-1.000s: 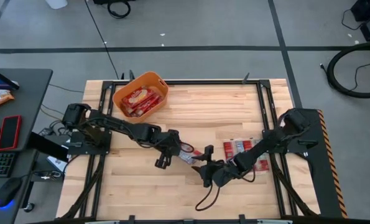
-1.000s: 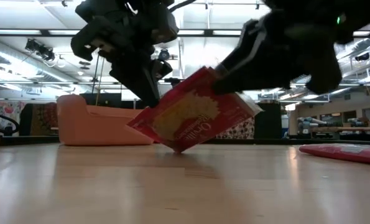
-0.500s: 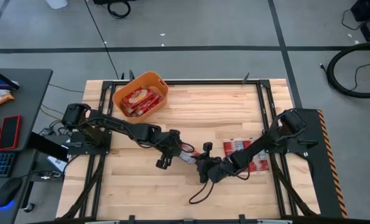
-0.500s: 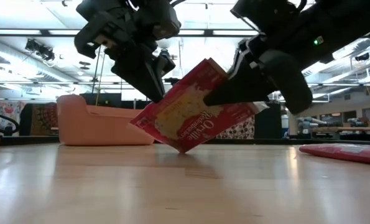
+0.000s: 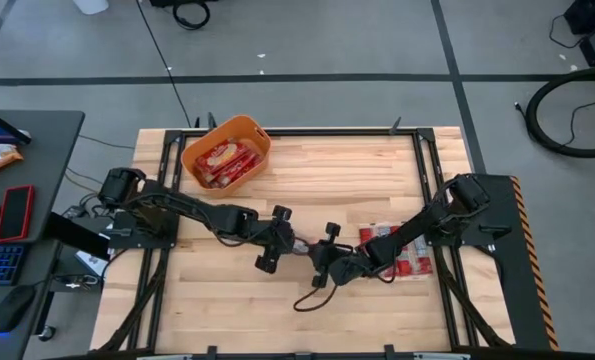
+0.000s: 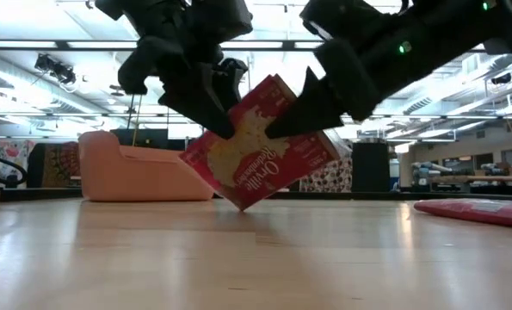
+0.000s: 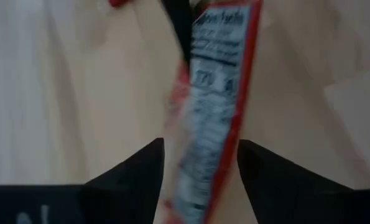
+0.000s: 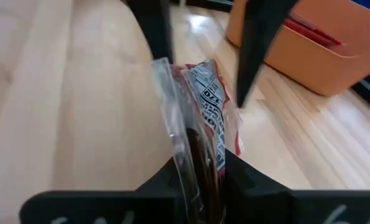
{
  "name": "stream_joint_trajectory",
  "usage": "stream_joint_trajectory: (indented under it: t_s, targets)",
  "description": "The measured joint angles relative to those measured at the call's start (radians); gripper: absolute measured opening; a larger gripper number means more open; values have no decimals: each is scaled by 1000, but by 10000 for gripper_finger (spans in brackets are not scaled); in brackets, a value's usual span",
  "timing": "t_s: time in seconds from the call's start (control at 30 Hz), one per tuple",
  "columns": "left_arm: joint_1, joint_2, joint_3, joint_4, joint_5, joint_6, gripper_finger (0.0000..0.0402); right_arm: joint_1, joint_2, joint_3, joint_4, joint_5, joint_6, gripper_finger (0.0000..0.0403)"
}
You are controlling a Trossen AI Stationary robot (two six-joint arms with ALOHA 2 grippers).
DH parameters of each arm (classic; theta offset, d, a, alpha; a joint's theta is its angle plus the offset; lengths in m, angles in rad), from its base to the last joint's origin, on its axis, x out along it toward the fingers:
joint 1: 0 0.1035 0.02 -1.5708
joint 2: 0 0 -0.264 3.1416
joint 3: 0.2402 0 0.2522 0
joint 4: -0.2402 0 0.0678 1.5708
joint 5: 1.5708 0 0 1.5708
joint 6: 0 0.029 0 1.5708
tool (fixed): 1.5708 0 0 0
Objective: Sort popcorn bags into baskets
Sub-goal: Put the red popcorn bag into the orange container
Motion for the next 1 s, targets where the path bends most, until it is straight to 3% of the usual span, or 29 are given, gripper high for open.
stream_joint_trajectory:
  t_s: [0.13, 0.3, 0.53, 0.67, 1.0]
  targets:
    - [-13, 0, 0, -13, -55, 13, 198, -3, 0, 20, 5, -11, 17, 38]
    - [-13, 0, 0, -48, -57, -16, 152, -4, 0, 29, 24, 8, 17, 44]
    - [-4, 0, 0, -92, -52, -66, 63, -4, 0, 29, 39, 1, 14, 73]
    - [27, -4, 2, -110, 19, -94, 24, -1, 0, 29, 35, -2, 15, 110]
    - [230, -206, 38, -401, 89, -178, 33, 11, -152, 29, -269, 57, 114, 200]
